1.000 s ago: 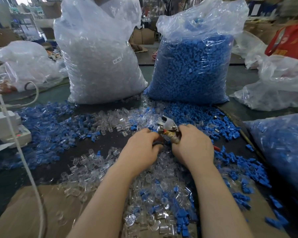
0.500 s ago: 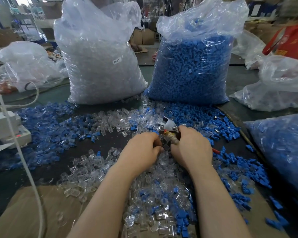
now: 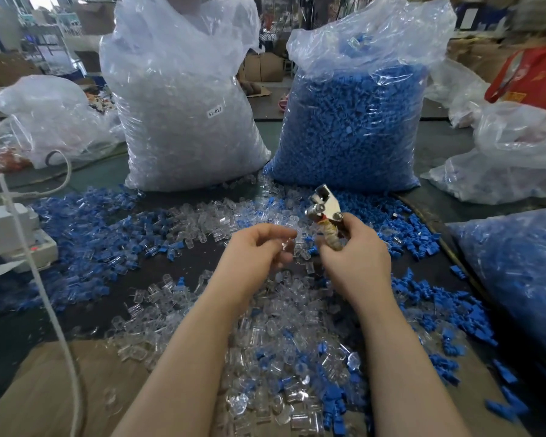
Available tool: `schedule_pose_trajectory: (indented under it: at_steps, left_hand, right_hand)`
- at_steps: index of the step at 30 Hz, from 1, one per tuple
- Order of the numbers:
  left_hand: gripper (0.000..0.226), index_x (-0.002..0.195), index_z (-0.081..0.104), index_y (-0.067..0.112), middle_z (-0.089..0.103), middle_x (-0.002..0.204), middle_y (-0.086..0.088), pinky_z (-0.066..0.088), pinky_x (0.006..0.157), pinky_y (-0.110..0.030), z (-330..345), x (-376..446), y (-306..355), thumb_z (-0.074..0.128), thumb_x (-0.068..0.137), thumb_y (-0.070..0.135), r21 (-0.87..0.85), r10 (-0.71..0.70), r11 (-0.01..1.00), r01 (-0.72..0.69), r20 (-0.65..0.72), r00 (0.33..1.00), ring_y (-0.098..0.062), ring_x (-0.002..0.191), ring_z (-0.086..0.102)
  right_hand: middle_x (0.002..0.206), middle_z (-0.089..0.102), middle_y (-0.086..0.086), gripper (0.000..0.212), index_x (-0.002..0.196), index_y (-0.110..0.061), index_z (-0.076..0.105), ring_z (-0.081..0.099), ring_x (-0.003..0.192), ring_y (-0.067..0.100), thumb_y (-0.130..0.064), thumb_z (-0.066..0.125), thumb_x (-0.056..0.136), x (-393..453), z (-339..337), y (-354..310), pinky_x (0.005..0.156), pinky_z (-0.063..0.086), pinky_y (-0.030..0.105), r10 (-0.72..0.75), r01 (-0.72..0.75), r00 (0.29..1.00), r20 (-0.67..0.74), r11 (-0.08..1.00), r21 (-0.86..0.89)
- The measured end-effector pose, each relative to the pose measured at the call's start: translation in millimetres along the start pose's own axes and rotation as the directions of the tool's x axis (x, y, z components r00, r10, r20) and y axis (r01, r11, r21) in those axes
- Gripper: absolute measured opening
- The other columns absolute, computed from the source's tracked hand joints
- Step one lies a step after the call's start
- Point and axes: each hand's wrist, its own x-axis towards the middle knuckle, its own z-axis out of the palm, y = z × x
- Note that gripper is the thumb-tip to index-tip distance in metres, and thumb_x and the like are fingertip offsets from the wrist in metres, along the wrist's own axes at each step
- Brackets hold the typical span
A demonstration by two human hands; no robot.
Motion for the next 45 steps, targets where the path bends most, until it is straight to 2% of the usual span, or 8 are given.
schedule_pose_trajectory:
  at_steps: [4,7,11,19,25,35,39,45]
  left_hand:
    - [0.022,0.090,0.074,0.010,0.074,0.074,0.001,0.058,0.074,-0.027,-4,1,4,0.056,0.092,-0.003,-0.216,-0.066,0.974,0.069,0.025,0.998,-0.011,0.070,0.066]
    - [0.010,0.095,0.073,0.011,0.074,0.077,0.000,0.059,0.078,-0.033,-4,1,2,0.071,0.086,0.006,-0.174,-0.007,0.985,0.007,0.002,1.000,-0.014,0.072,0.066]
    - [0.016,0.097,0.071,0.014,0.077,0.088,0.002,0.059,0.071,-0.021,0,3,1,0.059,0.095,0.003,-0.161,0.032,0.986,-0.039,-0.044,0.999,-0.010,0.084,0.073]
    - [0.012,0.094,0.073,0.017,0.077,0.084,0.000,0.056,0.063,-0.018,0,0,4,0.066,0.091,0.008,-0.280,0.026,0.958,-0.056,-0.108,0.994,-0.012,0.082,0.074]
    - [0.003,0.079,0.076,0.017,0.070,0.064,0.004,0.049,0.053,-0.013,1,-3,7,0.079,0.079,0.017,-0.261,0.026,0.961,-0.095,-0.258,0.966,-0.002,0.055,0.059]
    - [0.005,0.080,0.073,0.010,0.075,0.072,-0.008,0.052,0.055,-0.016,4,-7,12,0.074,0.083,0.006,-0.327,-0.008,0.944,-0.049,-0.172,0.985,-0.011,0.065,0.072]
    - [0.003,0.081,0.073,0.005,0.075,0.074,-0.011,0.052,0.057,-0.016,6,-8,14,0.073,0.082,0.003,-0.354,-0.007,0.935,-0.040,-0.132,0.991,-0.012,0.066,0.072]
    - [0.003,0.083,0.074,0.003,0.075,0.077,-0.013,0.055,0.061,-0.020,9,-9,16,0.075,0.081,0.003,-0.390,0.000,0.920,-0.037,-0.094,0.996,-0.014,0.070,0.072]
  right_hand:
    - [0.074,0.064,-0.011,0.011,0.084,-0.024,0.062,0.061,0.074,0.015,-0.027,0.072,0.083,0,-4,-3,0.071,0.052,0.040,0.021,-0.015,1.000,-0.021,0.969,0.247]
    - [0.076,0.066,-0.008,0.010,0.084,-0.023,0.063,0.063,0.077,0.019,-0.023,0.073,0.084,1,-5,-6,0.077,0.054,0.046,0.015,-0.009,1.000,-0.016,0.943,0.331]
    - [0.072,0.065,-0.007,0.012,0.081,-0.025,0.062,0.062,0.072,0.016,-0.022,0.073,0.085,0,-5,-6,0.073,0.054,0.045,-0.017,0.025,1.000,-0.025,0.929,0.368]
    - [0.067,0.062,-0.026,0.019,0.081,-0.029,0.061,0.055,0.061,-0.005,-0.016,0.071,0.090,-2,-3,-9,0.059,0.042,0.012,-0.059,0.042,0.998,0.018,0.868,0.495]
    - [0.070,0.064,-0.023,0.019,0.081,-0.029,0.061,0.058,0.064,-0.002,-0.015,0.071,0.090,-4,-3,-14,0.061,0.045,0.012,-0.105,0.073,0.994,0.027,0.832,0.551]
    - [0.067,0.062,-0.018,0.018,0.078,-0.027,0.060,0.053,0.059,0.001,-0.018,0.073,0.089,-7,-1,-18,0.057,0.045,0.017,-0.121,0.084,0.992,0.027,0.819,0.567]
    - [0.075,0.066,-0.008,0.014,0.081,-0.021,0.062,0.058,0.064,0.009,-0.018,0.074,0.088,-8,-1,-19,0.060,0.048,0.023,-0.116,0.081,0.993,0.027,0.824,0.561]
    - [0.080,0.067,-0.010,0.017,0.081,-0.027,0.061,0.061,0.068,0.010,-0.016,0.073,0.088,-8,-1,-19,0.059,0.049,0.020,-0.109,0.101,0.994,-0.018,0.827,0.553]
